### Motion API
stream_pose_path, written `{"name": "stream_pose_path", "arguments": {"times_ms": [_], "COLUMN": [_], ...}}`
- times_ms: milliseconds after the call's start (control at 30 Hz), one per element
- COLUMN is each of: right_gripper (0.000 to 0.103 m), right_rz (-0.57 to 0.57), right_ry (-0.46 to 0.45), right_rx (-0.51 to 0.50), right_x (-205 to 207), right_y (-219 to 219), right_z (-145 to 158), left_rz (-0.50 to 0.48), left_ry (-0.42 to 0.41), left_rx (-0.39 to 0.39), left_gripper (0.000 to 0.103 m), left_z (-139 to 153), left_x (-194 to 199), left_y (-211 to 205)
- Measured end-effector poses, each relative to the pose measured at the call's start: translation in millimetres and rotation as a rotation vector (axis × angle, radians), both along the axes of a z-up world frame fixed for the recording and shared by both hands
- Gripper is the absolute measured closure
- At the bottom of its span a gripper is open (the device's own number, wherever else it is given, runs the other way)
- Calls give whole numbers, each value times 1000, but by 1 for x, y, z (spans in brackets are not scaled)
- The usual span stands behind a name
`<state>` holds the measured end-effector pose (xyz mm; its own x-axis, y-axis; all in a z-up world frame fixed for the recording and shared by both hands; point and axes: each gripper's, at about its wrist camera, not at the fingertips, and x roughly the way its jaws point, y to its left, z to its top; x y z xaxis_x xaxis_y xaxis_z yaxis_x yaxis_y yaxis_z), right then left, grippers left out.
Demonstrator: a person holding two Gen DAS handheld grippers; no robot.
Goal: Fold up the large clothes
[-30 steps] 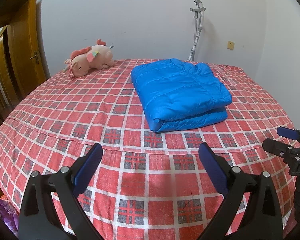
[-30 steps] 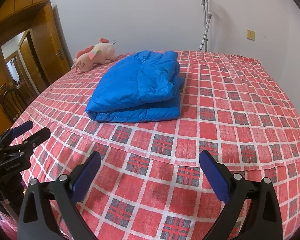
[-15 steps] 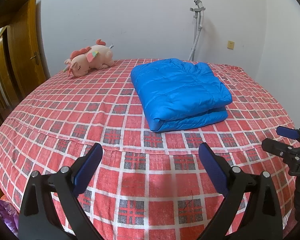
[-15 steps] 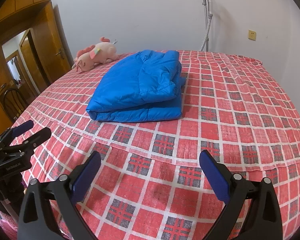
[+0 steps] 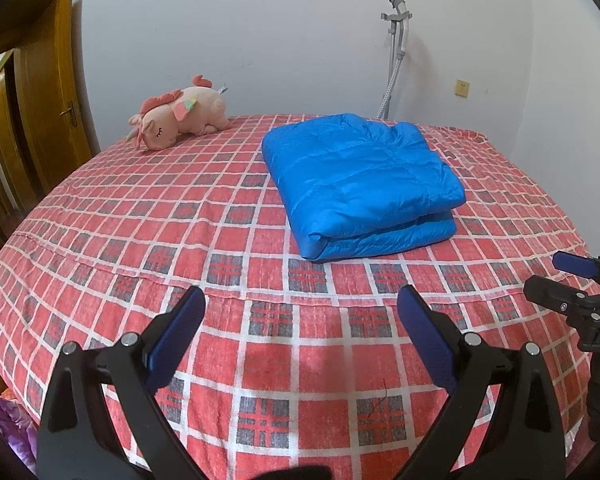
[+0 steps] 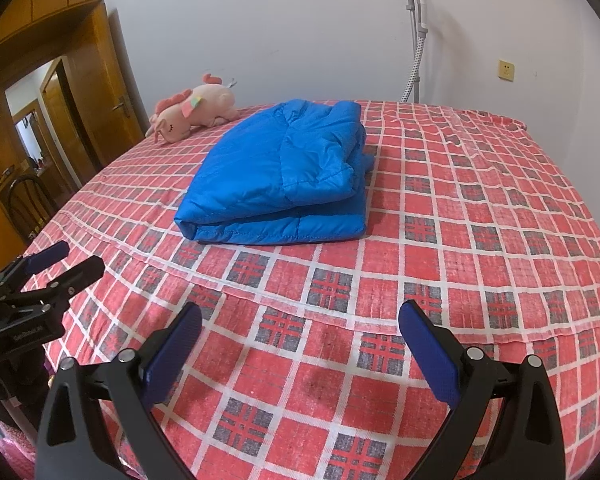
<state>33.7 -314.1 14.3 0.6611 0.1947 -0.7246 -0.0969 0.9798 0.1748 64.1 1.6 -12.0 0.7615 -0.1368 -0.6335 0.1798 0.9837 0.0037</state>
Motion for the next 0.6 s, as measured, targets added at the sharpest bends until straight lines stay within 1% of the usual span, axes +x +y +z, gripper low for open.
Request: {"name": "stream_pose_path", "arguments": {"times_ms": [600], "right_gripper": [4], "right_rz": [1], "right_ry": [2], "right_rx": [1], "right_x": [2], "right_y": [0], "right_z": [-1], "left_rz": [-4], "left_ry": [1], "left_rx": [3], "left_gripper": [7], "left_z": [-1], "left_x": [2], "left_y": [1]}}
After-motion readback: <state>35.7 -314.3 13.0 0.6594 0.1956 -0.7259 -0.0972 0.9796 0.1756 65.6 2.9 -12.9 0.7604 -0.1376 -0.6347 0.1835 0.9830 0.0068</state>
